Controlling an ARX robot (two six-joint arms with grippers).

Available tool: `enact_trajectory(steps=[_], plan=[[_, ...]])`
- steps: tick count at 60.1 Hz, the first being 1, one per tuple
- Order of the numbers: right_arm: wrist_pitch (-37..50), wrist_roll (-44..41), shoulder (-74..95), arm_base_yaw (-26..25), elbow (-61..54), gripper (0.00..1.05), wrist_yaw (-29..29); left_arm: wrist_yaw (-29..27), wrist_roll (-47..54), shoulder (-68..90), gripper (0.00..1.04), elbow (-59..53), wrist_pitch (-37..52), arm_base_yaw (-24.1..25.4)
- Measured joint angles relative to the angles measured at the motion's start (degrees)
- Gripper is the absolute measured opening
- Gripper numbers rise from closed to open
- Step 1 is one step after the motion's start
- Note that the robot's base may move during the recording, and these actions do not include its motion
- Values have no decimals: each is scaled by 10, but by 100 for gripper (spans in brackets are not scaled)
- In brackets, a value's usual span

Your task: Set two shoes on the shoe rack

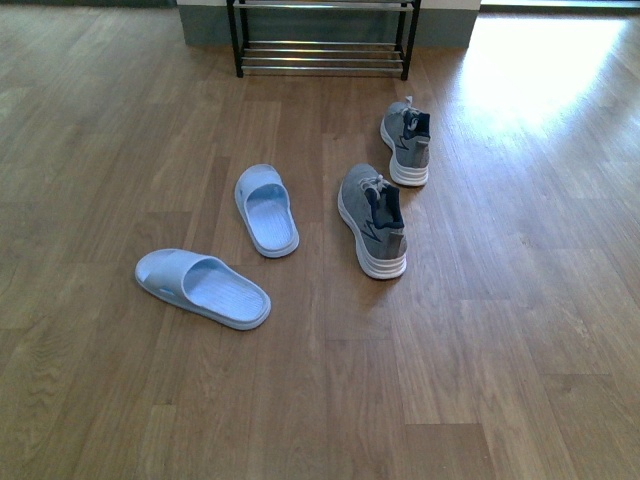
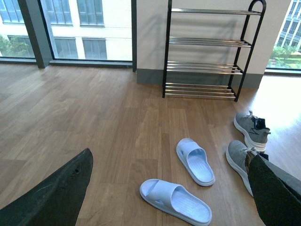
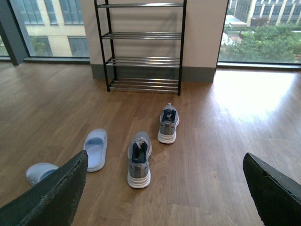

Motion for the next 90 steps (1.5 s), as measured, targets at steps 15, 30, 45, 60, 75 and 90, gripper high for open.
enact_trajectory(steps=[15, 30, 45, 60, 75, 90], plan=[[0, 0, 0, 0, 0, 95, 0, 0, 0, 0, 95, 0, 0, 0], [0, 0, 0, 0, 0, 95, 0, 0, 0, 0, 95, 0, 0, 0], [0, 0, 0, 0, 0, 95, 0, 0, 0, 0, 95, 0, 0, 0], [0, 0, 0, 0, 0, 95, 0, 0, 0, 0, 95, 0, 0, 0], [0, 0, 0, 0, 0, 95, 0, 0, 0, 0, 95, 0, 0, 0], [0, 0, 0, 0, 0, 95, 0, 0, 0, 0, 95, 0, 0, 0]])
